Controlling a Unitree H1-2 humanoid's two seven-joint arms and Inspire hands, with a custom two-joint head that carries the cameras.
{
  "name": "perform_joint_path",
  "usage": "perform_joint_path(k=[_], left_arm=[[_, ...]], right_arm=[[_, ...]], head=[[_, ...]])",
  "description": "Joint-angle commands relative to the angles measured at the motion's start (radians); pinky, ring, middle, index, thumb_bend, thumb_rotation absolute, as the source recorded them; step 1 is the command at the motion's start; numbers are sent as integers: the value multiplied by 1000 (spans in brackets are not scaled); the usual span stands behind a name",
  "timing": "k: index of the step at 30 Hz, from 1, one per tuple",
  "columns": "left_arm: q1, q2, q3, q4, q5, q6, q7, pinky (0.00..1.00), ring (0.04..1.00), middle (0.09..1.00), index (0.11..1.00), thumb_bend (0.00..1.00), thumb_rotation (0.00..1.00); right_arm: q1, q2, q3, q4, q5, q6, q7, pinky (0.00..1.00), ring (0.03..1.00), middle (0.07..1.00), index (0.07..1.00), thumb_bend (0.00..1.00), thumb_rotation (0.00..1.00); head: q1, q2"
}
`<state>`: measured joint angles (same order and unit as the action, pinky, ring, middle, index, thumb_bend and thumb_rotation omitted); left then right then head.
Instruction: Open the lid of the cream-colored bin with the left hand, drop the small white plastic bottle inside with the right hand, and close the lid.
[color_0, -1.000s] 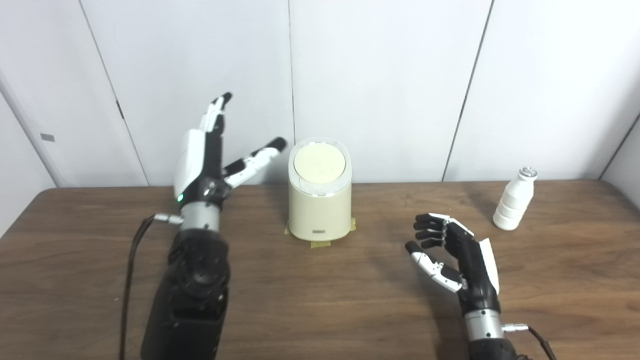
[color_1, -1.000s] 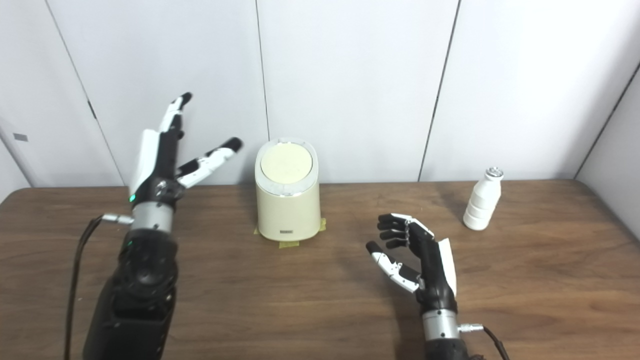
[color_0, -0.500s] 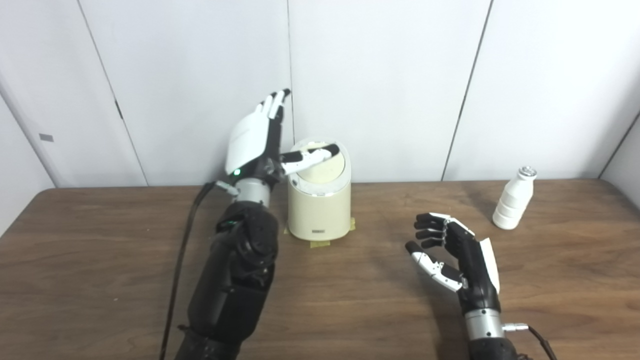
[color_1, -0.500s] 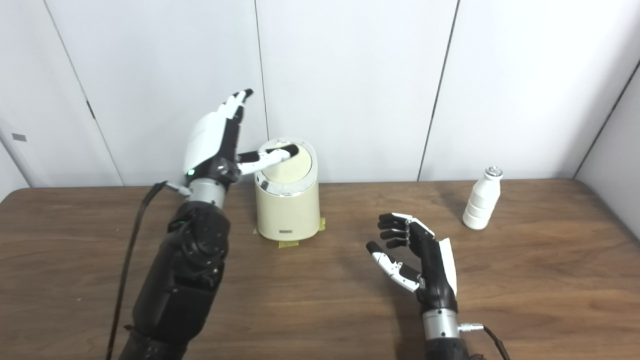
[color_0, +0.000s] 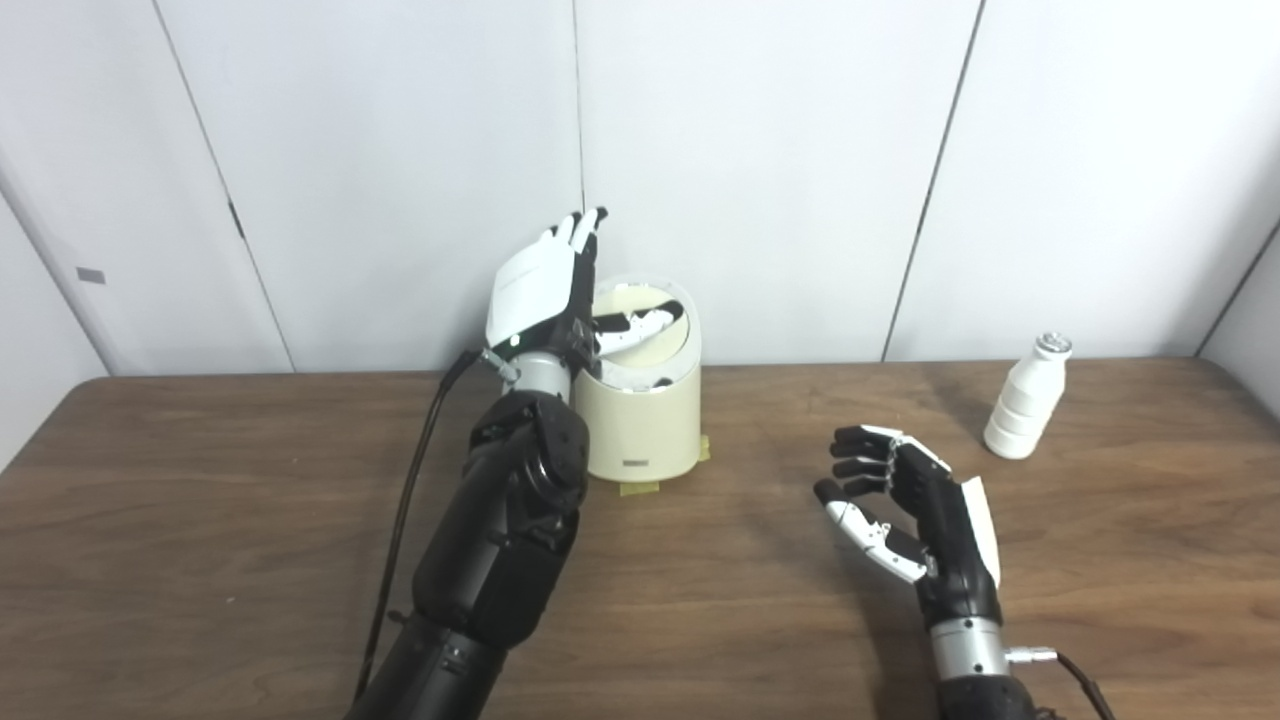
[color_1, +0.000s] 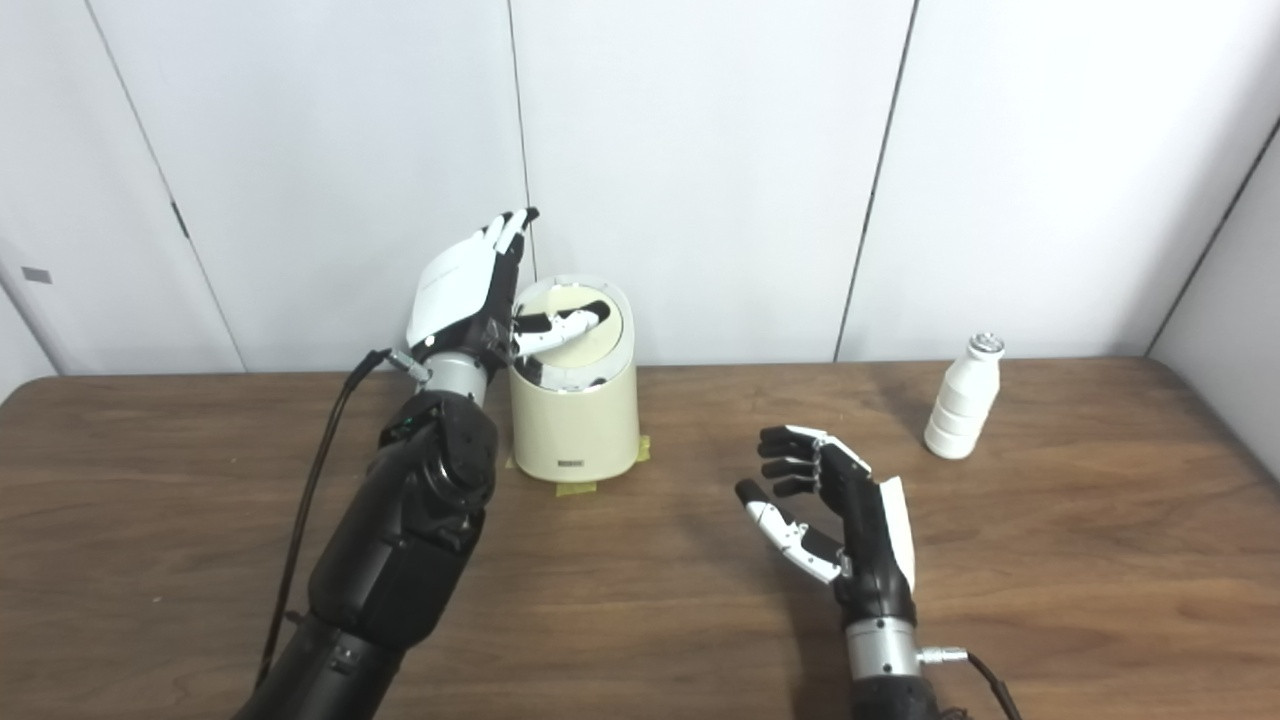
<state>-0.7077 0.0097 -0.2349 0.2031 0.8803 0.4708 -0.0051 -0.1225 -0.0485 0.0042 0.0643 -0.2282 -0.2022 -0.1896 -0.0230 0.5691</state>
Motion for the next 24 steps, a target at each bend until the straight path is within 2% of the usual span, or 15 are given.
perform_joint_path(k=[1, 4, 12, 16, 19, 24], left_arm=[[-73, 7, 4, -2, 22, -2, 24, 1000, 1000, 1000, 1000, 643, 576], [-80, 12, 8, 10, 18, -3, 43, 1000, 1000, 1000, 1000, 629, 573], [-82, 24, 18, 23, 6, -3, 56, 1000, 1000, 1000, 1000, 636, 445], [-72, 23, 24, 27, 12, -2, 48, 1000, 1000, 1000, 1000, 641, 397], [-67, 26, 20, 31, 14, -2, 48, 1000, 1000, 1000, 993, 647, 365], [-63, 56, -30, 42, 42, -4, 54, 1000, 1000, 1000, 980, 680, 307]], right_arm=[[-3, 6, 1, 24, -4, -38, -6, 530, 601, 639, 637, 292, 226], [-4, 5, 1, 27, -8, -46, -10, 530, 598, 637, 634, 294, 207], [-3, 5, 1, 21, -3, -30, -4, 529, 600, 638, 634, 292, 233], [-1, 5, 4, 20, -13, -37, -9, 527, 597, 638, 637, 290, 194], [1, 5, 4, 19, -13, -43, -9, 525, 598, 638, 636, 289, 197], [1, 9, 2, 13, -10, -31, -10, 526, 597, 637, 634, 292, 217]], head=[[-2, -1], [-2, -1], [-3, -3], [-4, -1], [-5, 1], [-9, 4]])
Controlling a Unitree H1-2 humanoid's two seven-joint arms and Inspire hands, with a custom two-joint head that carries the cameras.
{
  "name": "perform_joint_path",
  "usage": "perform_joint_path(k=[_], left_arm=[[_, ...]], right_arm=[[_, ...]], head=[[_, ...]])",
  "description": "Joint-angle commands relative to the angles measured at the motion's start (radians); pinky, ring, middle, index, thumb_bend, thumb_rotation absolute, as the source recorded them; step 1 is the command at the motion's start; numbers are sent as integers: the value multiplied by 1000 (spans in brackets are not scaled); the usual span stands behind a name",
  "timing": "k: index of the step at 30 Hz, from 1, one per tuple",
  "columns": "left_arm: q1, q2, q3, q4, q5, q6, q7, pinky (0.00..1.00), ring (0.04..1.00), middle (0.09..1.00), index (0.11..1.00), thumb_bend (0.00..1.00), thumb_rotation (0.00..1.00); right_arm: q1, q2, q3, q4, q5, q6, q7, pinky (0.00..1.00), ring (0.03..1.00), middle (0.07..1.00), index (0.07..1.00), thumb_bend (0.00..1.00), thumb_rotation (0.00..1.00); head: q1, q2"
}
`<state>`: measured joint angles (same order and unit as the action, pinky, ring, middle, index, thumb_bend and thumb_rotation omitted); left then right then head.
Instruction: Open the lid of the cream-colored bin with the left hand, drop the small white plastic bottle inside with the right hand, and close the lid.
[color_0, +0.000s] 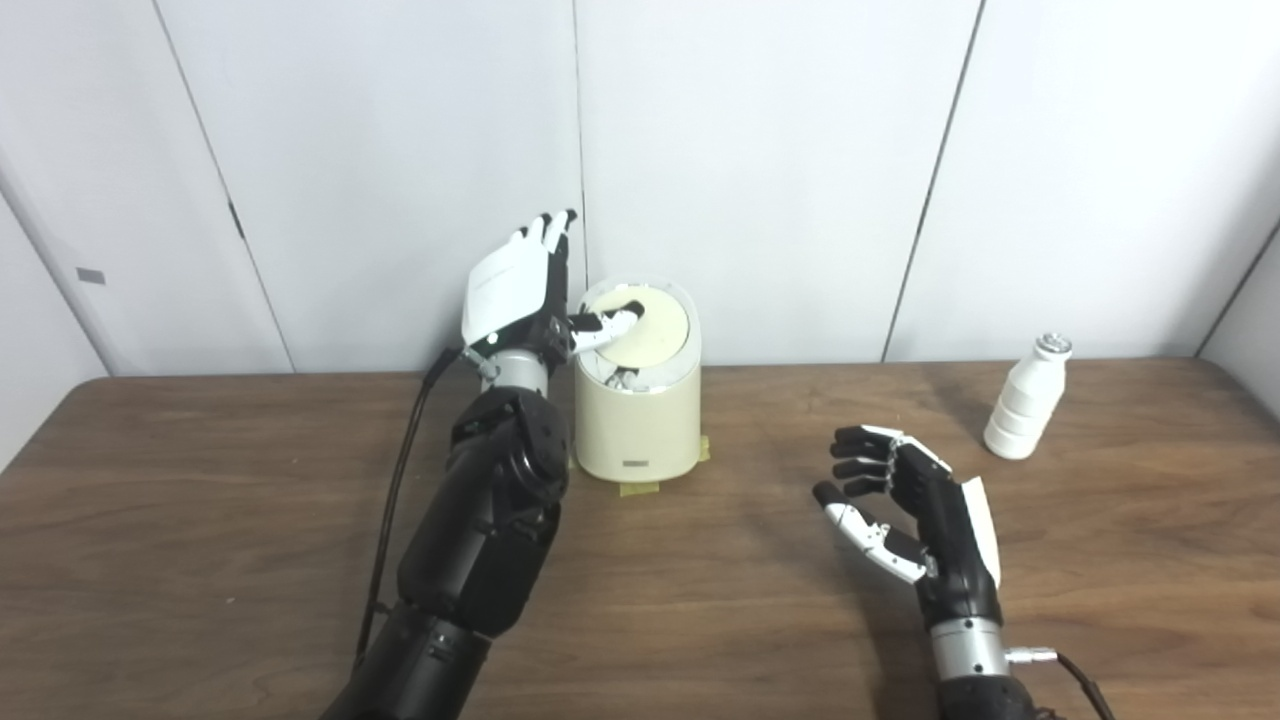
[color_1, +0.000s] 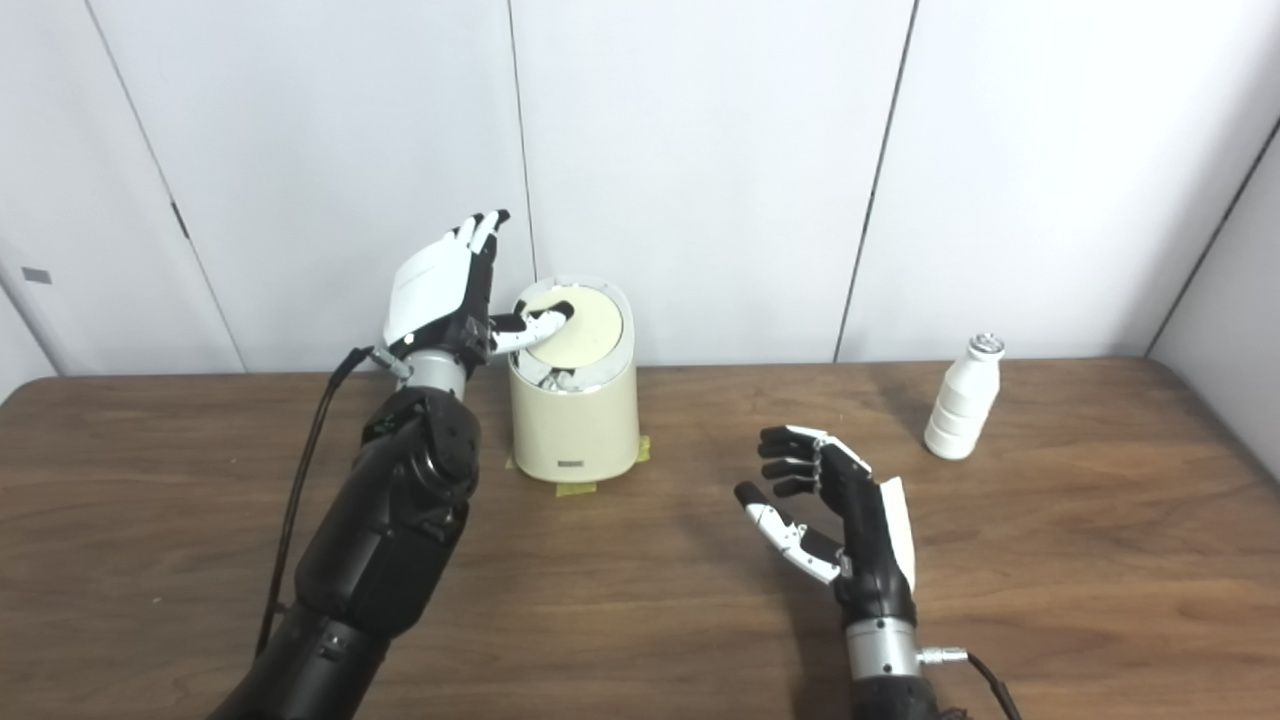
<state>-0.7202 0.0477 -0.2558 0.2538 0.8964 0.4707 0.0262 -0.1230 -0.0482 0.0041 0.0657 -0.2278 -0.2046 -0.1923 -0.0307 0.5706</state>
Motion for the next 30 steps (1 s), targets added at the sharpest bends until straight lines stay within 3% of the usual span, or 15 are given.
perform_joint_path(k=[1, 7, 11, 14, 25, 29, 30], left_arm=[[-50, 26, -21, -5, 36, -4, 20, 1000, 1000, 1000, 977, 707, 306], [-40, 48, -69, 20, 84, -3, 21, 1000, 1000, 984, 965, 853, 294], [-31, 36, -63, 37, 148, -1, 0, 1000, 1000, 984, 973, 913, 293], [-27, 27, -59, 54, 188, -1, 1, 1000, 1000, 974, 965, 963, 235], [-28, 16, -13, 76, 260, -1, -61, 1000, 1000, 984, 957, 952, 53], [-22, 16, -5, 74, 253, -1, -63, 1000, 1000, 985, 954, 925, 115], [-20, 18, -4, 70, 249, -1, -64, 1000, 1000, 981, 953, 871, 248]], right_arm=[[2, 8, 3, 11, -10, -28, -6, 527, 597, 635, 633, 292, 219], [4, 11, 4, 1, -3, -27, -3, 531, 598, 639, 632, 298, 213], [5, 12, 6, -4, -19, -23, -9, 526, 596, 635, 631, 292, 217], [5, 13, 6, -7, -19, -19, -8, 528, 598, 636, 632, 291, 230], [4, 14, 10, -9, -32, -16, -13, 525, 598, 632, 630, 287, 211], [3, 15, 8, -2, -26, -31, -12, 526, 600, 633, 630, 288, 210], [3, 15, 8, -1, -24, -34, -12, 526, 599, 633, 631, 287, 210]], head=[[-1, 3], [-8, 3], [-11, 6], [-12, 6], [-13, 3], [-14, 4], [-14, 4]])
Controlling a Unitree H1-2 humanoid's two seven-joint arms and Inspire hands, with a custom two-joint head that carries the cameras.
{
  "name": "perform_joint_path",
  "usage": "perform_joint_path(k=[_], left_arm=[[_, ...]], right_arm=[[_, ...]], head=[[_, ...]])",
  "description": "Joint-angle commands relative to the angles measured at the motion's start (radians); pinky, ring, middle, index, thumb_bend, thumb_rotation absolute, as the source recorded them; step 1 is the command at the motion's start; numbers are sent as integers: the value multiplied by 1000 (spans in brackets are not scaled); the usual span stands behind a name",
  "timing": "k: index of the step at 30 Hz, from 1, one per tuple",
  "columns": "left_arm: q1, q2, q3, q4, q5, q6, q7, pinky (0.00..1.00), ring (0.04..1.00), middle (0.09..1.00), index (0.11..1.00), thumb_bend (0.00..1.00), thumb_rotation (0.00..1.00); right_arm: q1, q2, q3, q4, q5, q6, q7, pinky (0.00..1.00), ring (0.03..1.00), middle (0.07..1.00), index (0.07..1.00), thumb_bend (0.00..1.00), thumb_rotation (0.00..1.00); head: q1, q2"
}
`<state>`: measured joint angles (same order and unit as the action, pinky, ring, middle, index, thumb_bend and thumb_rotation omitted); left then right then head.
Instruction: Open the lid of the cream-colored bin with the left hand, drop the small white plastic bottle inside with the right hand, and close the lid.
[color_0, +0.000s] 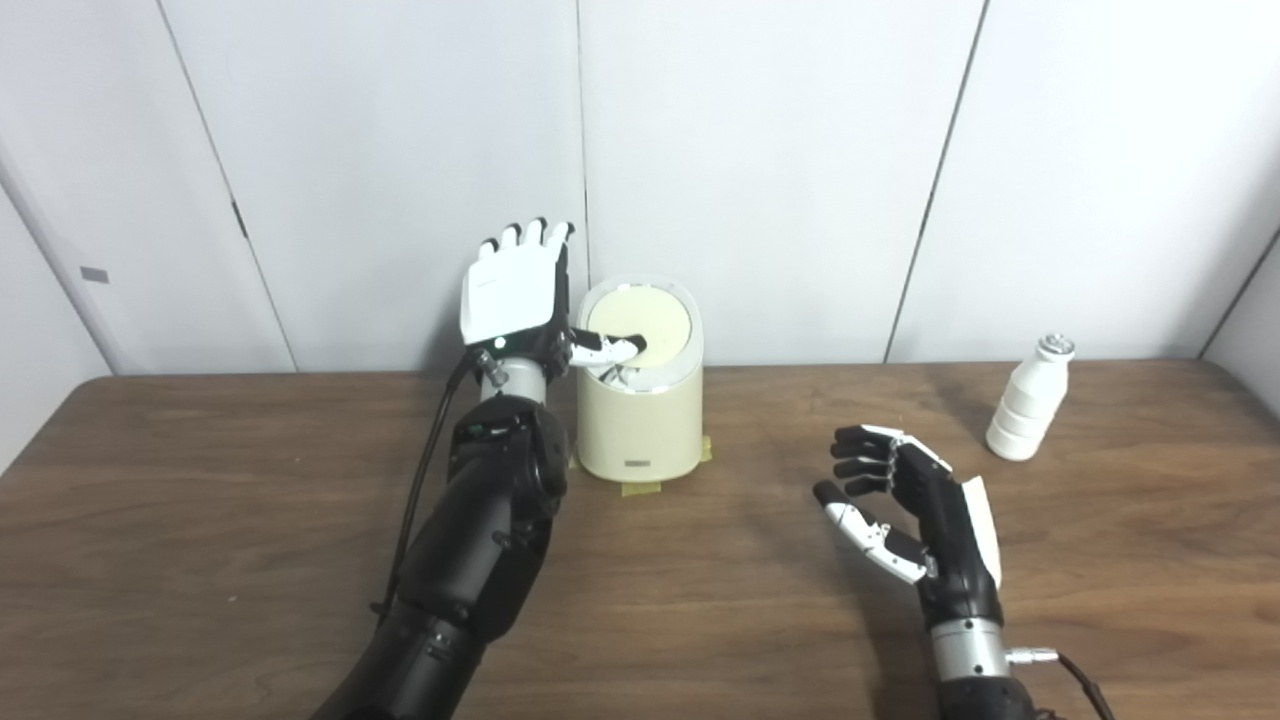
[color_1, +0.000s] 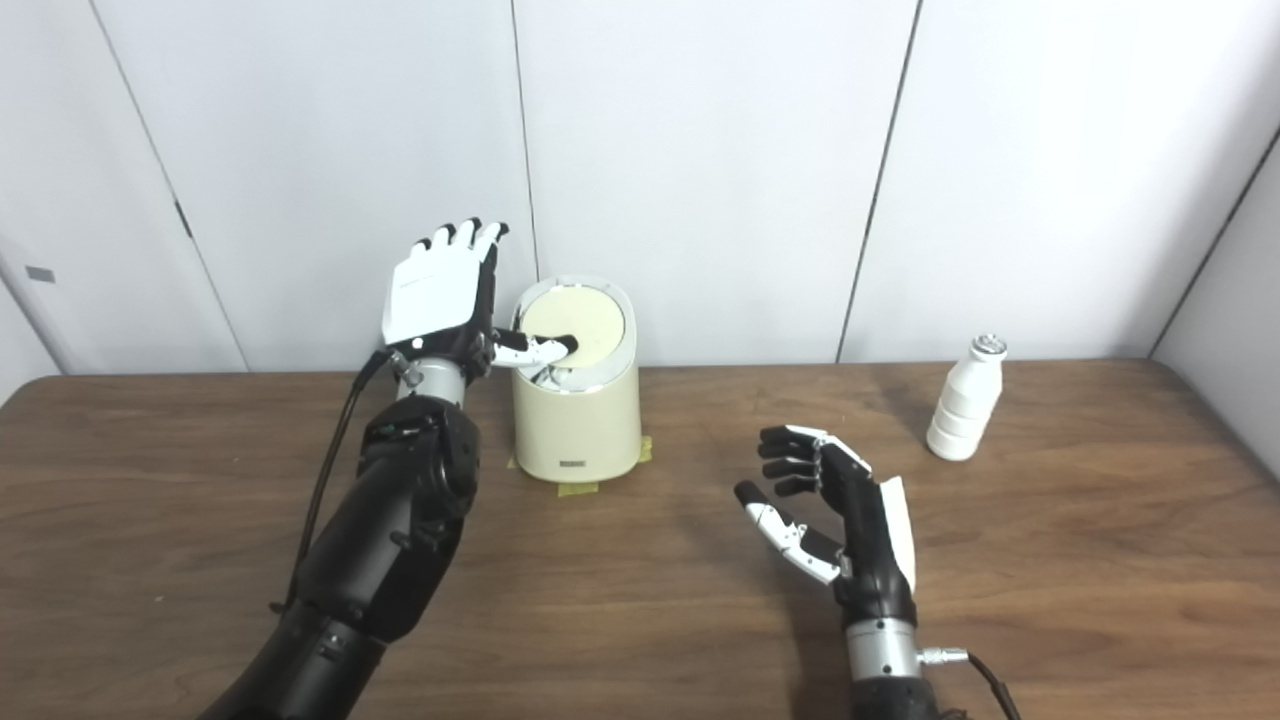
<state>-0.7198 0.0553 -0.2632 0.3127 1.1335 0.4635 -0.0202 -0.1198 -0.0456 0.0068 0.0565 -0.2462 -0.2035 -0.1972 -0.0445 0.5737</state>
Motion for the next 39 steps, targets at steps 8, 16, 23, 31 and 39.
perform_joint_path(k=[8, 16, 23, 31, 39], left_arm=[[-7, -16, 71, -52, -62, 6, -30, 1000, 989, 956, 919, 777, 998], [-5, -54, 139, -96, -111, 6, -57, 1000, 976, 953, 914, 820, 1000], [17, -107, 241, -210, -343, -5, -73, 1000, 977, 953, 932, 752, 1000], [63, -129, 315, -306, -613, -202, 103, 802, 868, 878, 875, 641, 1000], [132, -107, 361, -381, -805, -342, 167, 680, 739, 738, 732, 186, 854]], right_arm=[[-1, 10, 7, 10, -21, -34, -12, 522, 592, 631, 630, 287, 226], [-3, 16, 6, 11, -19, -23, -14, 521, 595, 630, 628, 294, 249], [-1, 16, 8, 2, -19, -13, -11, 523, 593, 630, 629, 289, 249], [-4, 16, 8, 7, -18, -16, -10, 523, 596, 632, 630, 290, 253], [-5, 15, 6, 13, -13, -26, -11, 525, 596, 632, 632, 288, 228]], head=[[2, 2], [0, -1], [2, -1], [4, -3], [3, -5]])
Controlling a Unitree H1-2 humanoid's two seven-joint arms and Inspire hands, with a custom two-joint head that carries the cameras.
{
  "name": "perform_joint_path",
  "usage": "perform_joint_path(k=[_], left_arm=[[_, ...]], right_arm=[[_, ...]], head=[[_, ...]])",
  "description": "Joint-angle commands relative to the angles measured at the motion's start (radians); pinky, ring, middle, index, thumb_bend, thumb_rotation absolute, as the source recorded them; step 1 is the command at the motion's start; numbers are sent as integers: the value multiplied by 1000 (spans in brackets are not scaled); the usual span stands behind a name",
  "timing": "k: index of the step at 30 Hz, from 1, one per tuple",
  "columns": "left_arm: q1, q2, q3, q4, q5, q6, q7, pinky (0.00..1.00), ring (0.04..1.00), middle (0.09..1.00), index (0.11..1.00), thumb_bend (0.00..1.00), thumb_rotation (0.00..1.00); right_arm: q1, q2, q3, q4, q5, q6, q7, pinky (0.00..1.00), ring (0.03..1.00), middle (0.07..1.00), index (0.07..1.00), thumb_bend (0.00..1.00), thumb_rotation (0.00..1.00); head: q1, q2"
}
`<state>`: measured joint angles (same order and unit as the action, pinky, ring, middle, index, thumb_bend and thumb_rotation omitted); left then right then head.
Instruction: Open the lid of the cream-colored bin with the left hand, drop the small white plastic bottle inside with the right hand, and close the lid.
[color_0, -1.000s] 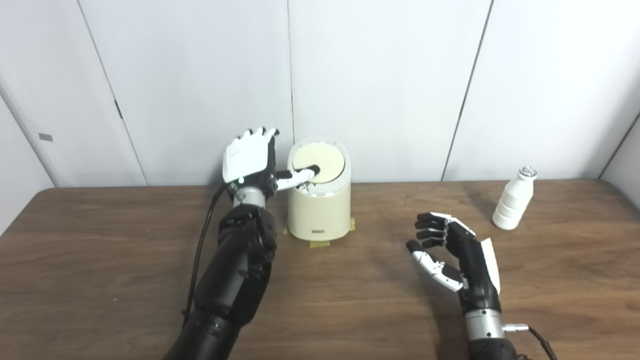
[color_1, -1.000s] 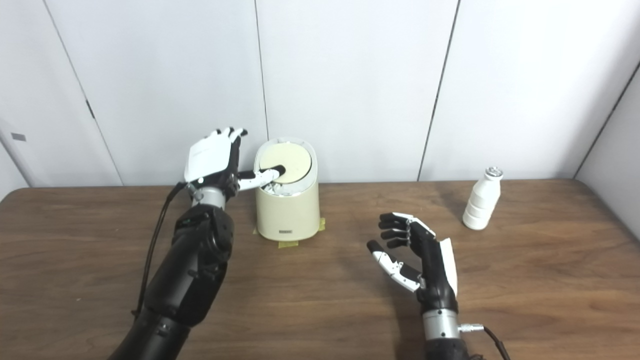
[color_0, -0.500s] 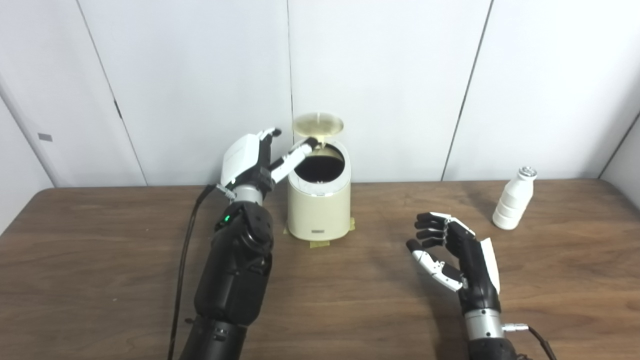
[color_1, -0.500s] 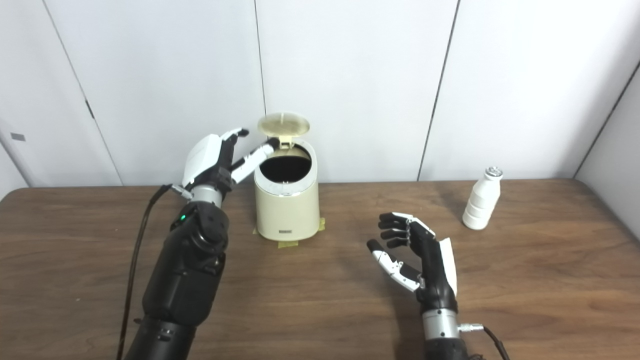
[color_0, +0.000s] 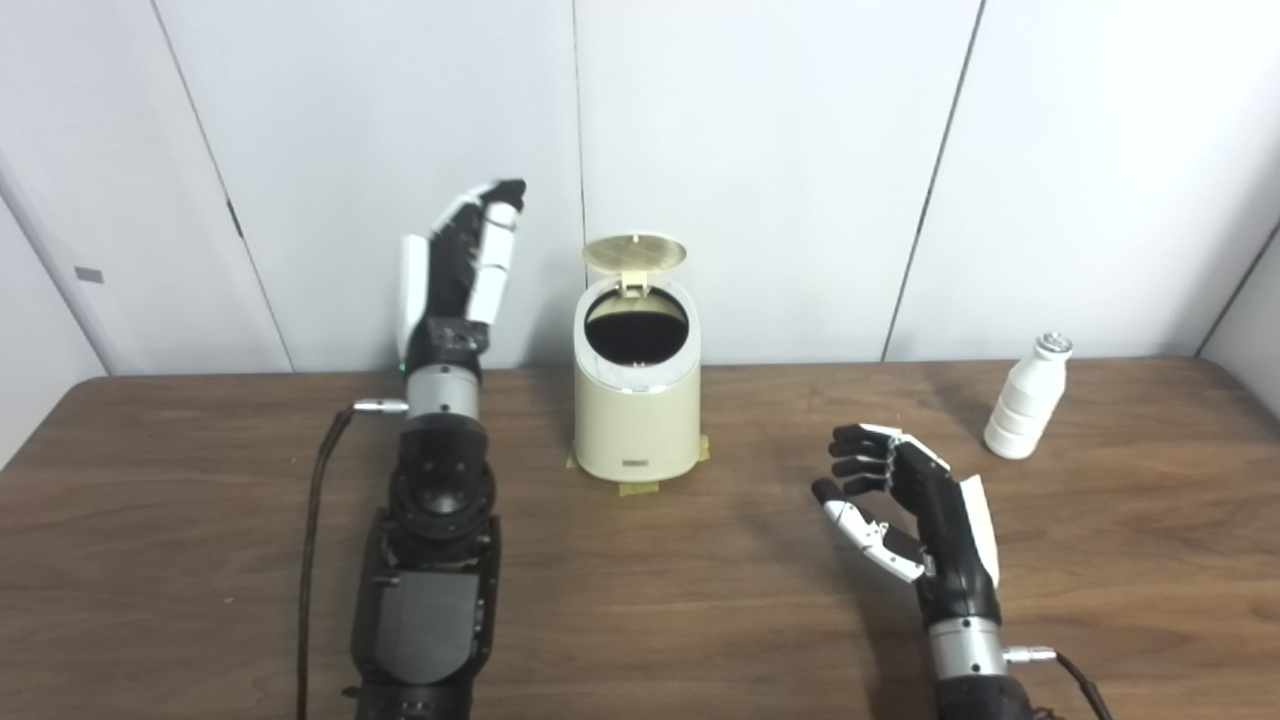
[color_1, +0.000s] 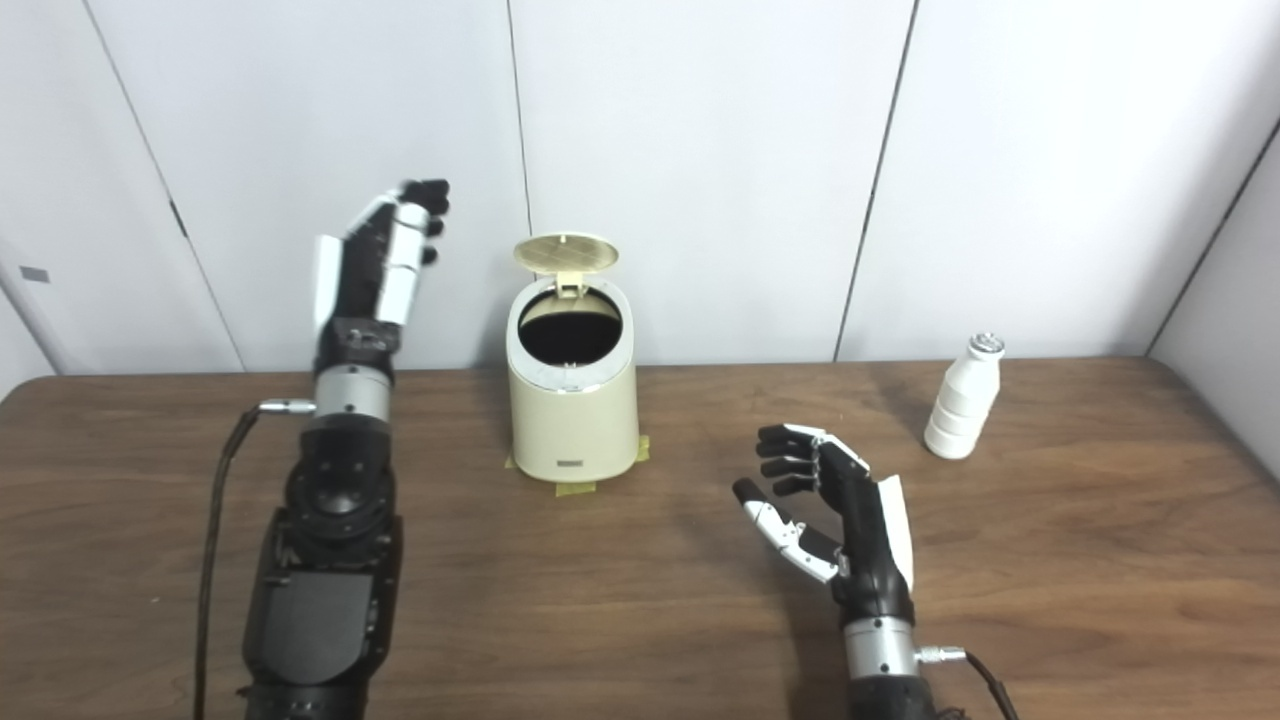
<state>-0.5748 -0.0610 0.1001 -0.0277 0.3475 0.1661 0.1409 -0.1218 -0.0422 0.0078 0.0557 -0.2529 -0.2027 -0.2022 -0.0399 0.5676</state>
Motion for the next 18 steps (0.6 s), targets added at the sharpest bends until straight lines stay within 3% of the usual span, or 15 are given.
perform_joint_path(k=[1, 4, 9, 15, 18], left_arm=[[6, 16, 0, -63, -40, -48, 0, 677, 736, 735, 730, 170, 801], [74, 36, -1, -138, -87, -38, -22, 679, 739, 737, 731, 166, 697], [185, 55, -9, -222, -138, -23, -50, 615, 719, 735, 736, 188, 623], [320, 65, -21, -236, -200, -135, -54, 594, 692, 705, 698, 178, 573], [381, 63, -28, -225, -199, -198, -47, 582, 678, 689, 683, 177, 577]], right_arm=[[-3, 12, 5, 14, -5, -27, -6, 525, 597, 632, 632, 290, 228], [-2, 10, 4, 14, -4, -32, -6, 521, 596, 632, 630, 290, 218], [1, 6, 5, 13, -5, -42, -6, 523, 594, 629, 628, 285, 222], [5, 3, 3, 8, -11, -38, -9, 521, 595, 633, 630, 292, 262], [6, 5, 3, 6, -6, -35, -7, 517, 591, 627, 626, 294, 233]], head=[[-1, 2], [-5, 0], [-10, 0], [-14, 2], [-13, 0]])
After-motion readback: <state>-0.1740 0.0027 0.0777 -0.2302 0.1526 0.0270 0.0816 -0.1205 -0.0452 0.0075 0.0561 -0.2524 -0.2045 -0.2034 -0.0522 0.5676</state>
